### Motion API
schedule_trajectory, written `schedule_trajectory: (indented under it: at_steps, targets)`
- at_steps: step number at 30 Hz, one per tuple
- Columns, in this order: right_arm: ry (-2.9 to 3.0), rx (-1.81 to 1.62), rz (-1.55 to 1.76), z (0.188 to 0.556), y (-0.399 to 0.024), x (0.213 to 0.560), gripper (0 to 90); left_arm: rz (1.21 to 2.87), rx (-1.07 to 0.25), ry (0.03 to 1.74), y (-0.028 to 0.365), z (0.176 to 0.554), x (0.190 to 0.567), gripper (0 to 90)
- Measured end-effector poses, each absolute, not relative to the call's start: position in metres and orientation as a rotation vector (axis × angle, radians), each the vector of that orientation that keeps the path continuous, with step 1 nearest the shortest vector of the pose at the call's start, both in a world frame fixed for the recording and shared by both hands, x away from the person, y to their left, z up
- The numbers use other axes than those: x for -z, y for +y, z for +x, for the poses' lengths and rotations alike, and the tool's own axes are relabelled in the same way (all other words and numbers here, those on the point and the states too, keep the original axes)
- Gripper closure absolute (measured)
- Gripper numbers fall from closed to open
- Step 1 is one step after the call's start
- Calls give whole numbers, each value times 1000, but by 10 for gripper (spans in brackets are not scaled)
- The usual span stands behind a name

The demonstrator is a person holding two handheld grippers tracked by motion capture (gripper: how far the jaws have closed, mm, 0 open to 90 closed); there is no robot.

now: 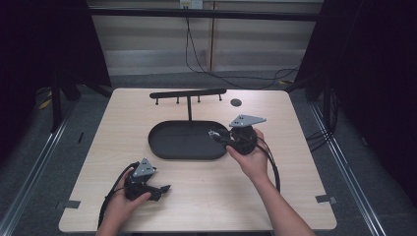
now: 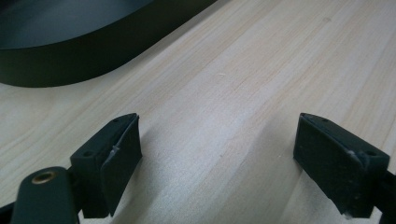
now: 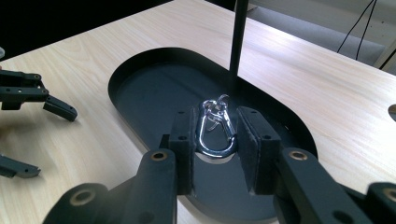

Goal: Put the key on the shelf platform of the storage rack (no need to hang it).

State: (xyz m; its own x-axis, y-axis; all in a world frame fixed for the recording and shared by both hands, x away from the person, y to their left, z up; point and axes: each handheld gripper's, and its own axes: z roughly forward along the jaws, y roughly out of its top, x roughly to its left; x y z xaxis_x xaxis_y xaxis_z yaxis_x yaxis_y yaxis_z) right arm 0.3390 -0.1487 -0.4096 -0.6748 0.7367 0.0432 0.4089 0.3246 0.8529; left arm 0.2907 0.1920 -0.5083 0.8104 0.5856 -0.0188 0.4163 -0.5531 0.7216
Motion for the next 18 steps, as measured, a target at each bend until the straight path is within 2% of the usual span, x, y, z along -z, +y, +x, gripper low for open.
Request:
schedule_trajectory:
  at_steps: [18]
  targets:
    - [2238,-1281,1010,353,-136,417,687,2236,-287,733,192,291,508,148]
